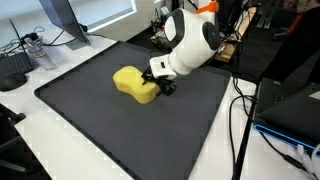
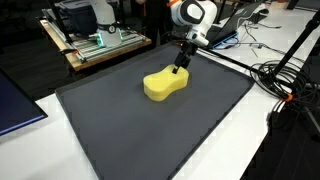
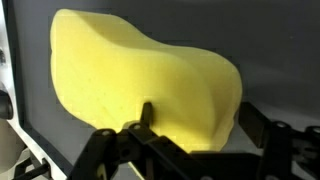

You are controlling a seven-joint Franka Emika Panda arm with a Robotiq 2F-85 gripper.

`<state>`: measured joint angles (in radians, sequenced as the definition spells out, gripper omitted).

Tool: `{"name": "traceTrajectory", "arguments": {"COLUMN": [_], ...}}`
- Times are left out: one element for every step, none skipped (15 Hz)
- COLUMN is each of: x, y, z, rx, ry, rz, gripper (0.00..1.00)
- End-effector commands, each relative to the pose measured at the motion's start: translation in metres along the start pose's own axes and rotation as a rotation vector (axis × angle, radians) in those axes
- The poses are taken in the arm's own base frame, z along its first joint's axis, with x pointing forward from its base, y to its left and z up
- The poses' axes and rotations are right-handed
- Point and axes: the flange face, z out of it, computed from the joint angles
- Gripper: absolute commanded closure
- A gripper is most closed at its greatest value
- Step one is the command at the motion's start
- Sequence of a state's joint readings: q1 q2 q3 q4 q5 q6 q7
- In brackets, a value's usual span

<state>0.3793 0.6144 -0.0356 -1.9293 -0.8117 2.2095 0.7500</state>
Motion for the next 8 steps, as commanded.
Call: {"name": "traceTrajectory", "arguments": {"x": [-0.011, -0.013, -0.015, -0.018, -0.02, -0.022, -0.025, -0.028], "y": [0.009, 0.011, 0.013, 0.015, 0.017, 0.021, 0.025, 0.029], "z": [0.001, -0.001, -0.004, -0.01, -0.015, -0.02, -0.028, -0.036], "rx": [0.003, 0.009, 0.013, 0.027, 0.036, 0.035, 0.036, 0.045], "ry": [0.01, 0.004, 0.004, 0.003, 0.011, 0.016, 0.026, 0.032], "rz": [-0.02, -0.027, -0.035, -0.038, -0.049, -0.044, -0.046, -0.051], "gripper": [0.0, 0.0, 0.0, 0.0, 0.0, 0.0, 0.0, 0.0]}}
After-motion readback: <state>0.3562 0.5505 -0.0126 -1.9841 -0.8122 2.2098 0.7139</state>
